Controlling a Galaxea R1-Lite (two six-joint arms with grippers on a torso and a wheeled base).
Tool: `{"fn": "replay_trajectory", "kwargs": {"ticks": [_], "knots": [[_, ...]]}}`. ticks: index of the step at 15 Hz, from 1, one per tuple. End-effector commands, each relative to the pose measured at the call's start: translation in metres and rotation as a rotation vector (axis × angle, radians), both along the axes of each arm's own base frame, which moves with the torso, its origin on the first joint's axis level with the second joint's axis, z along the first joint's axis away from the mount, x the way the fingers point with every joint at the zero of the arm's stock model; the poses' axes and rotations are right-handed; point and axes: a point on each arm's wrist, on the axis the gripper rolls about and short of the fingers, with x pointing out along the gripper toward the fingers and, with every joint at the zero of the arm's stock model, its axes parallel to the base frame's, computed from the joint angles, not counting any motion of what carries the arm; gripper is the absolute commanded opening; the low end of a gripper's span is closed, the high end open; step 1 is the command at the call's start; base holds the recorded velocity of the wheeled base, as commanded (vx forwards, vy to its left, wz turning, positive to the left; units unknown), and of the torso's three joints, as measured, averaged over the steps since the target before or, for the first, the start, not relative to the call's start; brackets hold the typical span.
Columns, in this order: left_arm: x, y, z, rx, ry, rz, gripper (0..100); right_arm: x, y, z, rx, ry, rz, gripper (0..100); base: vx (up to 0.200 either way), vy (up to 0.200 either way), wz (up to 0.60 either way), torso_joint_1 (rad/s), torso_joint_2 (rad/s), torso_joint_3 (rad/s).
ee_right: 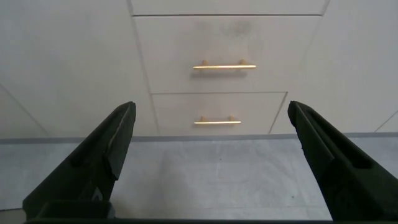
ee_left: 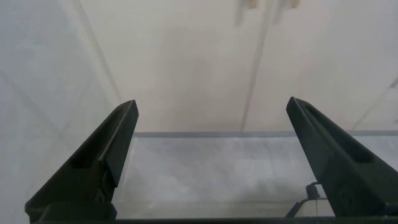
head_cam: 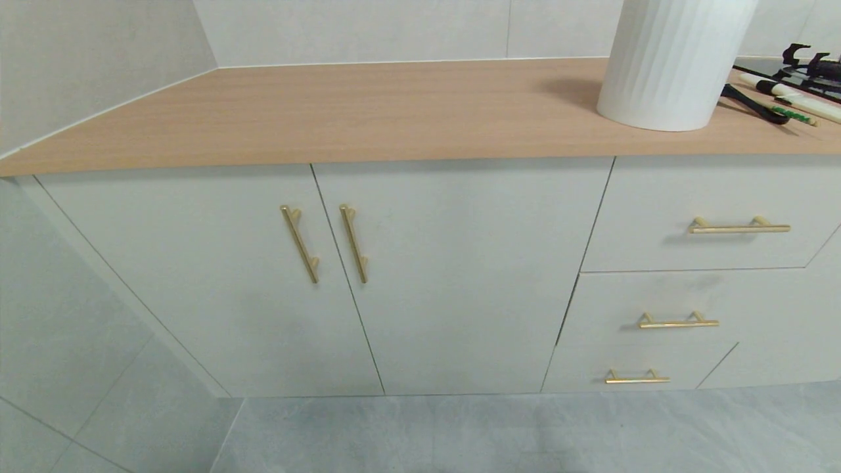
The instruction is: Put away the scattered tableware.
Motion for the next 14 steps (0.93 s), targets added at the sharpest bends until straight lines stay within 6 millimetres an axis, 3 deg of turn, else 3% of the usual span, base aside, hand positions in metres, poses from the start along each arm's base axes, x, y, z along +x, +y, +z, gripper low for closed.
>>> {"fn": "replay_trajectory", "kwargs": {"ticks": [1,9,14], "knots": [[0.0001,0.0,0.0001,0.0,0.001,0.0,100,0.0002,0.0,0.0001,0.0,0.003,-0.001,100,0.0,-0.2,0.0,0.007,0.0,0.002],[0.0001,0.0,0.0001,-0.002,0.001,0.0,100,0.0002,0.0,0.0001,0.0,0.003,-0.001,100,0.0,-0.2,0.0,0.002,0.0,0.0],[0.0001,0.0,0.0001,-0.002,0.001,0.0,100,0.0001,0.0,0.0,0.0,0.002,-0.001,100,0.0,0.0,0.0,0.0,0.0,0.0]]}}
